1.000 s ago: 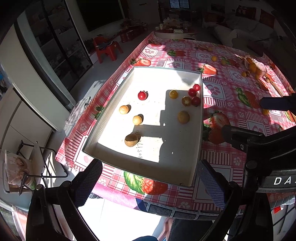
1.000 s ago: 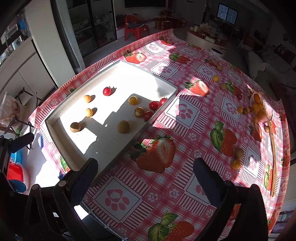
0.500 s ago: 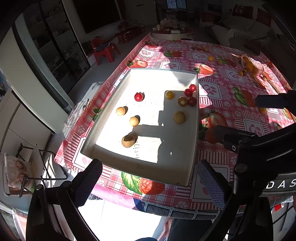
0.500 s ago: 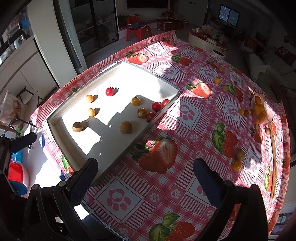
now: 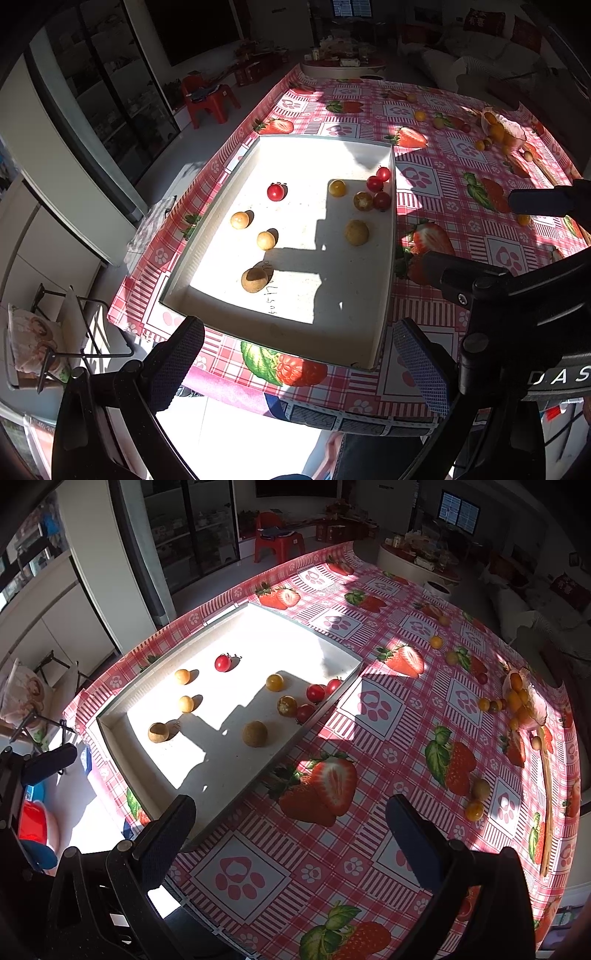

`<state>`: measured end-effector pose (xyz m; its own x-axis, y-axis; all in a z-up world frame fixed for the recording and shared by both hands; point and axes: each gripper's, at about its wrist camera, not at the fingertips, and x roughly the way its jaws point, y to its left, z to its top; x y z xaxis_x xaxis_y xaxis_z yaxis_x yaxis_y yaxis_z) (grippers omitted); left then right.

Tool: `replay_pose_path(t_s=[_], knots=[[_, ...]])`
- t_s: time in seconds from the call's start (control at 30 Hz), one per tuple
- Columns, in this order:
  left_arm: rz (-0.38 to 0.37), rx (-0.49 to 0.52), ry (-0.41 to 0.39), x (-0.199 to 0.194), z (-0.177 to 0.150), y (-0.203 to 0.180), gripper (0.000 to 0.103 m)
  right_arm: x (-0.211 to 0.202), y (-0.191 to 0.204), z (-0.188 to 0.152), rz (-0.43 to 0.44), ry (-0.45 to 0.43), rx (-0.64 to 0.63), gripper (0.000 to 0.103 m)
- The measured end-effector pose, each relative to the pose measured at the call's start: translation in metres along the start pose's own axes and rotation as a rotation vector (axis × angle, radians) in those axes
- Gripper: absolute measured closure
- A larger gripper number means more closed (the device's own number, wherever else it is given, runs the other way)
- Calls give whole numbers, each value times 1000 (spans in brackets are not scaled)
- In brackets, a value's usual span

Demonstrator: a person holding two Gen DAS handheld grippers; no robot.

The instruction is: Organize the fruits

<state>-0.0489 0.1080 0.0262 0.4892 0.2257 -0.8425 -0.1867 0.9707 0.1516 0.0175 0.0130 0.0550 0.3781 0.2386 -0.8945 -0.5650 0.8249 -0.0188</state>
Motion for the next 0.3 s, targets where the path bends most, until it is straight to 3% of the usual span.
replay_pose_path(t_s=[0.3], knots=[[-1, 2, -53, -7, 0, 0, 0, 0, 3, -1, 2, 1, -11, 0]])
